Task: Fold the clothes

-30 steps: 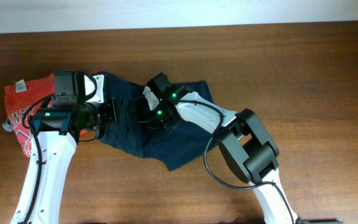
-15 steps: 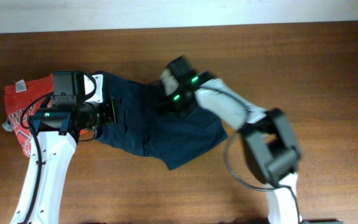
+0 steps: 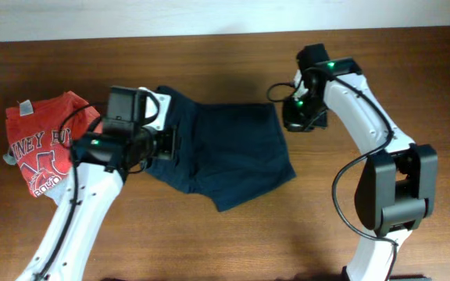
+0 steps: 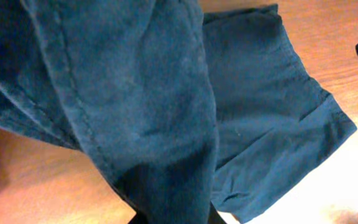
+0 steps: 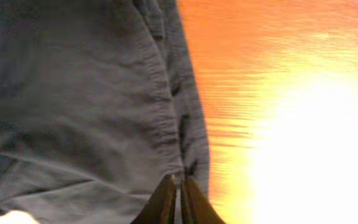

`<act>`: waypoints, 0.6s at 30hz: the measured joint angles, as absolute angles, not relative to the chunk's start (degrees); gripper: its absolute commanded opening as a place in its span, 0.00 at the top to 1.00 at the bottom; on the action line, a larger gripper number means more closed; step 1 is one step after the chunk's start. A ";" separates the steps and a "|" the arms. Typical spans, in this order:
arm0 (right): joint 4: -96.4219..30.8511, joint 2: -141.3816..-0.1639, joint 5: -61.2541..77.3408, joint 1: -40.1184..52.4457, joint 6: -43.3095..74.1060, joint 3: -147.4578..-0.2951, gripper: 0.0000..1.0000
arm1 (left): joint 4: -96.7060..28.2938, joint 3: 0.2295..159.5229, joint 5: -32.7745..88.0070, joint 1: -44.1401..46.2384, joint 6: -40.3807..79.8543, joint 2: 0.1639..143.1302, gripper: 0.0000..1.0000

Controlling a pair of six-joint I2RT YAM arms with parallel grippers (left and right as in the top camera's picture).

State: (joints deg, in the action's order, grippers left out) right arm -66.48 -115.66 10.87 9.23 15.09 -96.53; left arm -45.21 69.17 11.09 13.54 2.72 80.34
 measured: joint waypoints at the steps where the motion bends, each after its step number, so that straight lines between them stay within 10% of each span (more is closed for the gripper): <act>1: -66.89 -115.81 10.11 8.84 14.61 -96.53 0.90 | -44.40 69.23 10.94 14.22 2.74 80.93 0.99; 18: -56.47 -116.11 0.01 7.46 11.33 -80.47 0.90 | -39.51 70.54 7.86 20.29 4.86 88.97 1.00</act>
